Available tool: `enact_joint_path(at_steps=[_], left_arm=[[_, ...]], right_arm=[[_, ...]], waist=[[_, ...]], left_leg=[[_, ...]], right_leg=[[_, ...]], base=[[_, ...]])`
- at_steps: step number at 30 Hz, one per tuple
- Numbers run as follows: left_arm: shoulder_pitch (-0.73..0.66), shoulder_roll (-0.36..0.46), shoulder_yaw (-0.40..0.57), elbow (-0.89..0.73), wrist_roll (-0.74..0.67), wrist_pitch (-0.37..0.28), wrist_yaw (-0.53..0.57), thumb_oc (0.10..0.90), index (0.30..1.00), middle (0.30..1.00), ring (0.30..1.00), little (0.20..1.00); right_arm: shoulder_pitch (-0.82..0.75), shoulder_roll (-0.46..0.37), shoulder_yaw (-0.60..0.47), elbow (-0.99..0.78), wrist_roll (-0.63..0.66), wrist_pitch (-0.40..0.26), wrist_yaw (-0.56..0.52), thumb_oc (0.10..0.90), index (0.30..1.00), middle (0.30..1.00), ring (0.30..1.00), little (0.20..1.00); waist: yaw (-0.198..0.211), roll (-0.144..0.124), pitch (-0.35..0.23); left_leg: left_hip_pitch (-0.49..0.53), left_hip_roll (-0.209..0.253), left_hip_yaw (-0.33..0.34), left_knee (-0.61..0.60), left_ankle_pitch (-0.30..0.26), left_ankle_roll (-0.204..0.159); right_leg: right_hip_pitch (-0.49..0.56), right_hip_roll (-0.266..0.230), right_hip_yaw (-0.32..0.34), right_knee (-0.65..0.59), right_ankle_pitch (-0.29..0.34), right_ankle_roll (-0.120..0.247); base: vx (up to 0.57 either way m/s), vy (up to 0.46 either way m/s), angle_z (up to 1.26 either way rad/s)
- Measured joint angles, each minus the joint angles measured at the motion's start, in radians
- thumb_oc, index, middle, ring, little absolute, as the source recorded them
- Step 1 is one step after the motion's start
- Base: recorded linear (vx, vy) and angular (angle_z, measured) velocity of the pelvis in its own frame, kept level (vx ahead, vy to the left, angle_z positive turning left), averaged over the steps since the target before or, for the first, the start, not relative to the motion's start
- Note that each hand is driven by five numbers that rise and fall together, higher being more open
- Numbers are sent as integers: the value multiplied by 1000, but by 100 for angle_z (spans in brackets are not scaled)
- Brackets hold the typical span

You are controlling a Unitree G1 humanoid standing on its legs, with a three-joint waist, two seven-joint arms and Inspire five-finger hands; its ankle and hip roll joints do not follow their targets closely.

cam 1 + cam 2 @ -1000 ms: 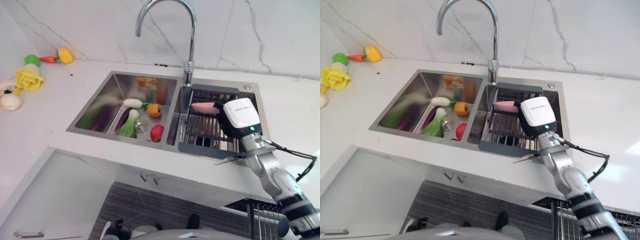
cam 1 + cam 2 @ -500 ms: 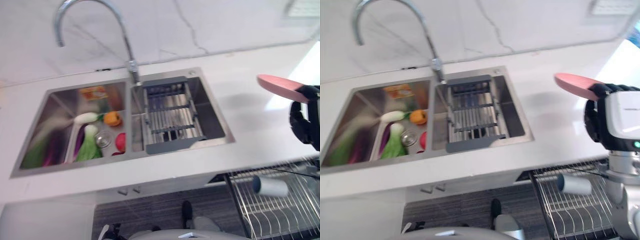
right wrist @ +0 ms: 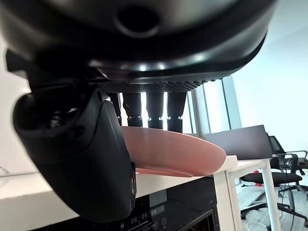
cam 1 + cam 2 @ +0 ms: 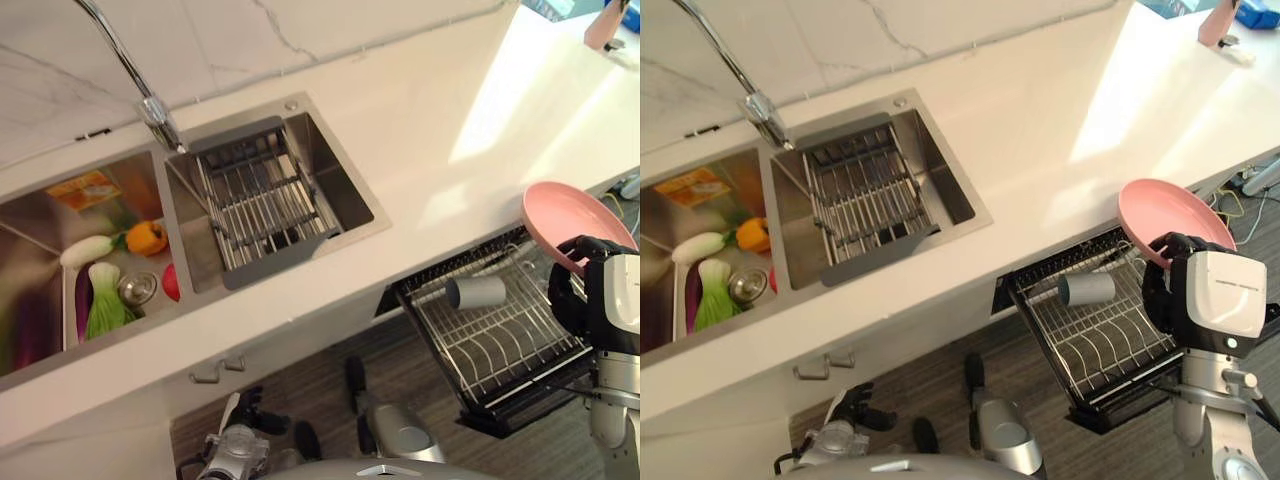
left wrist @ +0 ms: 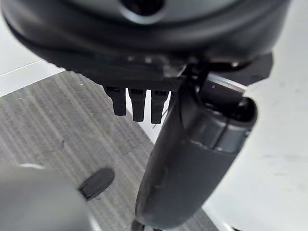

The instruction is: Place the dishes in the dishwasher.

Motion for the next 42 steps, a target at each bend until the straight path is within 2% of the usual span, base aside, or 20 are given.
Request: enact_joint_path(at_steps=[1, 3, 5, 6, 7, 8, 9, 10, 12, 14, 15, 18, 20, 24, 27, 29, 32, 35, 37, 42], left_arm=[[-3, 4, -1, 0, -2, 1, 4, 800, 900, 900, 900, 900], [-4, 10, -2, -5, -6, 1, 9, 800, 900, 900, 900, 900], [-9, 12, -10, -4, -3, -9, 10, 800, 900, 900, 900, 900], [-13, 13, -9, -4, -4, -9, 12, 800, 900, 900, 900, 900], [-29, 7, -8, 7, -3, -6, 19, 800, 900, 900, 900, 900], [-29, 7, -8, 7, -3, -6, 19, 800, 900, 900, 900, 900], [-27, 20, -9, 16, -5, -3, 16, 800, 900, 900, 900, 900], [-35, 31, -9, 32, -3, -3, 22, 800, 900, 900, 900, 900], [-36, 36, -1, 50, -3, -1, 31, 800, 900, 900, 900, 900], [-34, 35, -1, 66, -3, 3, 32, 800, 900, 900, 900, 900], [-34, 39, 5, 66, -3, 4, 33, 800, 900, 900, 900, 900], [-35, 36, 4, 63, -3, 3, 38, 800, 900, 900, 900, 900], [-34, 34, 3, 62, -4, 4, 44, 800, 900, 900, 900, 900], [-29, 3, -12, 25, -4, -2, 54, 800, 900, 900, 900, 900], [-18, -8, -13, 23, -4, -5, 57, 800, 900, 900, 900, 900], [-15, -22, -13, 24, -4, -6, 57, 800, 900, 900, 900, 900], [-17, -25, -11, 24, -4, -9, 56, 800, 900, 900, 900, 900], [-17, -21, -10, 25, -4, -9, 56, 800, 900, 900, 900, 900], [-20, -12, -10, 24, -4, -6, 53, 800, 900, 900, 900, 900], [-21, -8, -11, 23, -4, -5, 51, 800, 900, 900, 900, 900]], right_arm=[[-33, -9, 11, 37, -8, 3, -12, 400, 300, 300, 300, 300], [-80, -34, 34, 103, -9, 17, -27, 400, 300, 300, 300, 300], [-114, -64, 35, 122, -19, 35, -43, 400, 300, 300, 300, 300], [-137, -73, 37, 124, -19, 36, -50, 400, 300, 300, 300, 300], [-178, -77, 40, 146, -19, 34, -65, 400, 300, 300, 300, 300], [-178, -77, 40, 146, -19, 34, -65, 400, 300, 300, 300, 300], [-158, -70, 46, 156, -16, 36, -74, 400, 300, 300, 300, 300], [-168, -67, 58, 161, -16, 37, -80, 400, 300, 300, 300, 300], [-180, -77, 80, 161, -18, 42, -82, 400, 300, 300, 300, 300], [-179, -78, 85, 160, -19, 48, -82, 400, 300, 300, 300, 300], [-172, -65, 89, 156, -18, 53, -82, 400, 300, 300, 300, 300], [-148, -51, 79, 156, -18, 57, -83, 400, 300, 300, 300, 300], [-127, -8, 56, 152, -16, 60, -85, 400, 300, 300, 300, 300], [-8, 44, 11, 144, 28, 85, -59, 400, 300, 300, 300, 300], [22, 103, 11, 145, 87, 82, -73, 400, 300, 300, 300, 300], [29, 103, 11, 135, 107, 78, -82, 400, 300, 300, 300, 300], [42, 95, 34, 143, 151, 74, -82, 400, 300, 300, 300, 300], [39, 88, 74, 168, 164, 70, -74, 400, 300, 300, 300, 300], [23, 80, 178, 232, 181, 50, -4, 400, 300, 300, 300, 300], [17, 80, 233, 285, 183, 30, 75, 400, 300, 300, 300, 300]], waist=[[7, 20, 13], [17, 6, 12], [23, 20, 20], [23, 32, 32], [23, 75, 61], [23, 75, 61], [13, 48, 51], [19, 35, 60], [21, 39, 58], [21, 58, 55], [24, 49, 60], [20, 51, 58], [18, 55, 59], [17, 99, 61], [13, 110, 59], [10, 122, 51], [8, 108, 51], [12, 96, 43], [20, 82, 33], [33, 82, 31]], left_leg=[[-25, 17, 1, 0, 14, 14], [-26, 12, -1, 1, 24, -2], [-32, 8, -4, 1, 19, -11], [-45, 21, -6, 0, 17, -11], [-64, 69, -2, 6, 44, -12], [-64, 69, -2, 6, 44, -12], [-63, 44, -16, 14, 38, -30], [-53, 44, -17, 14, 36, -52], [-55, 35, -5, 14, 33, -64], [-51, 44, -10, 10, 16, -60], [-53, 47, -14, 14, 16, -63], [-56, 42, -19, 11, 16, -63], [-52, 42, -20, 5, 17, -62], [-53, 38, -21, 0, 17, -63], [-34, 36, -15, 0, 20, -67], [-33, 37, -3, 0, 20, -66], [-19, 38, -1, 0, 31, -62], [-12, 39, -1, 0, 31, -62], [-8, 38, -2, 1, 31, -60], [0, 31, -4, 5, 33, -52]], right_leg=[[-38, 6, -8, 41, -18, 11], [-83, -13, -13, 150, -40, -3], [-75, -7, -18, 112, -42, -3], [-74, -4, -27, 86, -55, 19], [-113, 20, -33, 215, -101, -25], [-113, 20, -33, 215, -101, -25], [-98, -44, 7, 327, -197, -27], [-77, -31, 1, 287, -189, -65], [-42, -21, -12, 202, -175, -42], [-15, 13, -30, 140, -157, -16], [-8, 13, -30, 133, -155, -16], [-4, 12, -30, 108, -153, -12], [11, 11, -30, 93, -141, 7], [17, 9, -30, 70, -139, 8], [29, 11, -25, 74, -113, -1], [29, 12, -25, 72, -110, 1], [42, 13, -23, 74, -92, -21], [45, 14, -23, 78, -89, -24], [47, 14, -22, 85, -85, -31], [65, 8, -23, 71, -71, -52]], base=[[-96, 36, 10], [-63, 21, 14], [-41, 12, -9], [-27, 10, -26], [-14, 5, -17], [-12, 5, 28], [-8, 4, 34], [-5, 6, 33], [7, 3, -7], [20, -3, -7], [0, 0, 0], [9, -3, 5], [8, 2, 2], [34, 3, 7], [18, -3, -19], [6, -8, -23], [-4, -9, -1], [-4, -5, 2], [-6, -18, 6], [-8, -7, 4]])
